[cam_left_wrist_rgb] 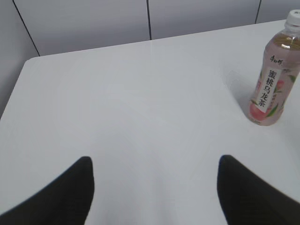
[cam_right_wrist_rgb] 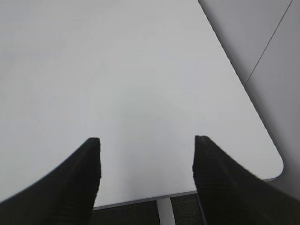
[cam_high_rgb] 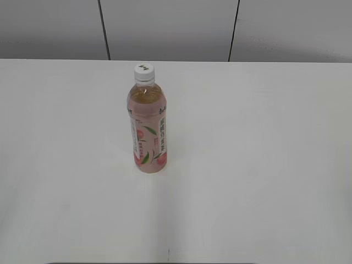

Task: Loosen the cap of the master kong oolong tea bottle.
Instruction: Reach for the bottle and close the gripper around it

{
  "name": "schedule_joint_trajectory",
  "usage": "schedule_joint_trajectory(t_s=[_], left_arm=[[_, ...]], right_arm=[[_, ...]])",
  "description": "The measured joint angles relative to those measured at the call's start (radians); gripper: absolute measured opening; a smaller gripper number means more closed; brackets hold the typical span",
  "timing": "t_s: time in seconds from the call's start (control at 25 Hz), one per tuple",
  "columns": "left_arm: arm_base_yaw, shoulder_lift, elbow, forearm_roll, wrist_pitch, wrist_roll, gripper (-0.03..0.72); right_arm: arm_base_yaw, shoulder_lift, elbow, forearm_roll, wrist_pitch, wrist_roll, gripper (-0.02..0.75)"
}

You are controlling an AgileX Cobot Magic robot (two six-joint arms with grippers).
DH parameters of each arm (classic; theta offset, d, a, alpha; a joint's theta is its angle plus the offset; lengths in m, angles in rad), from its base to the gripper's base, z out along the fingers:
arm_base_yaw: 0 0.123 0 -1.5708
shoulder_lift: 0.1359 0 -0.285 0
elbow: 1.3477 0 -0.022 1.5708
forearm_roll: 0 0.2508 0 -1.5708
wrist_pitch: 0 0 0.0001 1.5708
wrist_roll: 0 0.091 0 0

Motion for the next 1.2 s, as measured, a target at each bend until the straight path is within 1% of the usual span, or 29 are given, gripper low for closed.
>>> schedule_joint_trajectory(t_s=[0.48,0.6,0.72,0.84,0.92,1.0,1.12,1.2], left_arm=[[0.0,0.003,0.0,-0.008,0.0,0.0,0.492],[0.0,0.048,0.0,-0.048,-0.001,0.006,0.487],[-0.005,0.106,-0.008,-0.102,-0.014,0.076,0.486],[-0.011,0.168,-0.028,-0.14,-0.093,0.12,0.486],[-0.011,0.222,-0.035,-0.19,-0.144,0.166,0.486],[-0.011,0.269,-0.037,-0.218,-0.199,0.193,0.486],[-0.011,0.345,-0.037,-0.267,-0.317,0.239,0.486],[-0.011,0.401,-0.038,-0.323,-0.396,0.284,0.483]], right_arm=[[0.0,0.0,0.0,0.001,0.0,0.007,0.47],[0.01,0.0,0.0,0.01,0.0,0.008,0.47],[0.039,0.009,-0.005,0.016,0.0,0.006,0.47],[0.054,0.077,-0.032,0.028,0.0,-0.009,0.47],[0.054,0.136,-0.054,0.06,0.0,-0.028,0.47],[0.054,0.189,-0.076,0.088,-0.008,-0.039,0.47],[0.054,0.282,-0.118,0.113,-0.046,-0.046,0.47],[0.054,0.364,-0.138,0.134,-0.087,-0.056,0.47]])
